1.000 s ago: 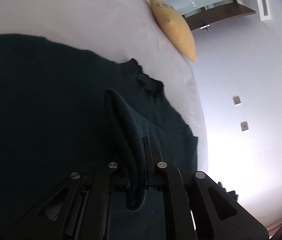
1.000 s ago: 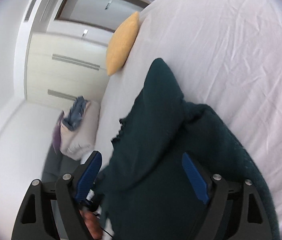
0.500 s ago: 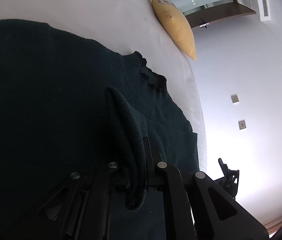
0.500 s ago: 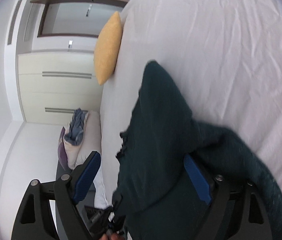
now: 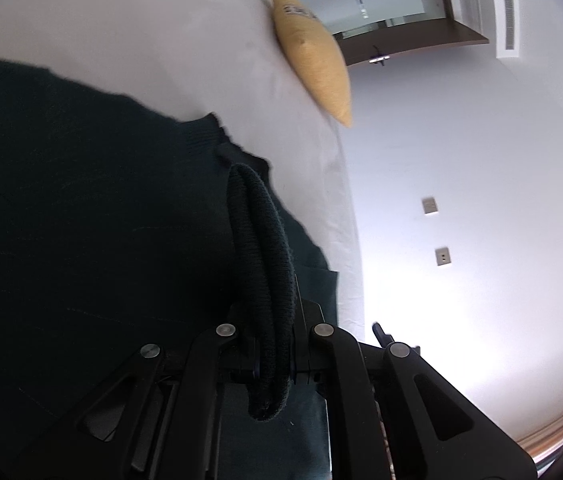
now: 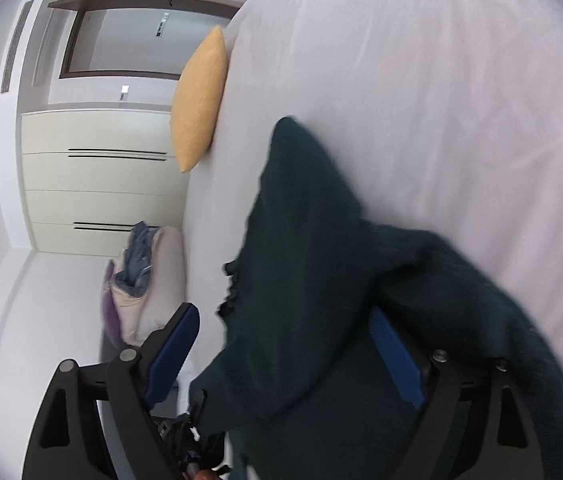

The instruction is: Fold small clothes

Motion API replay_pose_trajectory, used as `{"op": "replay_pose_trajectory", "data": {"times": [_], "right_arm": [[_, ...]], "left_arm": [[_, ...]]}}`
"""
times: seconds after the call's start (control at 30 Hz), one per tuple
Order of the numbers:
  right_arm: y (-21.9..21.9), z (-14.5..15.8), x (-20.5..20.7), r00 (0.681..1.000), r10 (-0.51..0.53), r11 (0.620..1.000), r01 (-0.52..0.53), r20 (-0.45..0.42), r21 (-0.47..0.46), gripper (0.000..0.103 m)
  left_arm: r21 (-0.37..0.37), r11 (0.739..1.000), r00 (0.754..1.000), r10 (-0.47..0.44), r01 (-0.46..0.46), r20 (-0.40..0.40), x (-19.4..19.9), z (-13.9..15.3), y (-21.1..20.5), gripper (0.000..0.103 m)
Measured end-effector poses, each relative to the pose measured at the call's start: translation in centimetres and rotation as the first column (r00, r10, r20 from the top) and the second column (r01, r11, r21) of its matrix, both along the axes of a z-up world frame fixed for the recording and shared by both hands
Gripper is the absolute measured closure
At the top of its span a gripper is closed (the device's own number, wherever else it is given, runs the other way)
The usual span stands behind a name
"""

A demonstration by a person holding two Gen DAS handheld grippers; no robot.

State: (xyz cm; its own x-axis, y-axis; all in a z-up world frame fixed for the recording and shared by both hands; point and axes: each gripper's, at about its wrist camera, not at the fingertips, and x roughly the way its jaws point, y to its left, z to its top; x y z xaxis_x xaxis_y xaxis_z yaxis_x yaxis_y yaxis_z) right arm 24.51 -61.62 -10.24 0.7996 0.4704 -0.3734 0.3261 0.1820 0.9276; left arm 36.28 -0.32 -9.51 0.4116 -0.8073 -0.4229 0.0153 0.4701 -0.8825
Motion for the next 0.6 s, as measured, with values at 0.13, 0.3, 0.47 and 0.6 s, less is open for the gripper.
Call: {"op": "replay_pose_trajectory", "data": {"times": [0.13,0.3,0.47,0.6], "right_arm": [[-1.0,-0.6,1.1,0.995,-0.054,0.998,0.051,0.085,0.038,0.014],[-2.9,0.0,0.6,0.972,-0.111,0.993,0.101,0.205,0.056,0.014],[-4.2,-2.2,0.5,0.966,-0.162,0.986,0.153,0.201,0.062,0.028],[-4.1,-1.8,1.0,0.97,-0.124,0.992,0.123,0.211,0.016,0.028]], "left_arm": [[-0.006,1.0,1.0,0.006,-0.006,0.024,-0.1,1.4,0.4,0.096],[0.018,0.999,0.999,0.037,-0.037,-0.001,0.2,0.3,1.5,0.096],[0.07,0.997,0.995,0.043,-0.036,-0.095,0.3,-4.4,1.2,0.096],[0.058,0.997,0.992,0.05,-0.044,-0.115,0.1,-6.2,2.0,0.096]]}}
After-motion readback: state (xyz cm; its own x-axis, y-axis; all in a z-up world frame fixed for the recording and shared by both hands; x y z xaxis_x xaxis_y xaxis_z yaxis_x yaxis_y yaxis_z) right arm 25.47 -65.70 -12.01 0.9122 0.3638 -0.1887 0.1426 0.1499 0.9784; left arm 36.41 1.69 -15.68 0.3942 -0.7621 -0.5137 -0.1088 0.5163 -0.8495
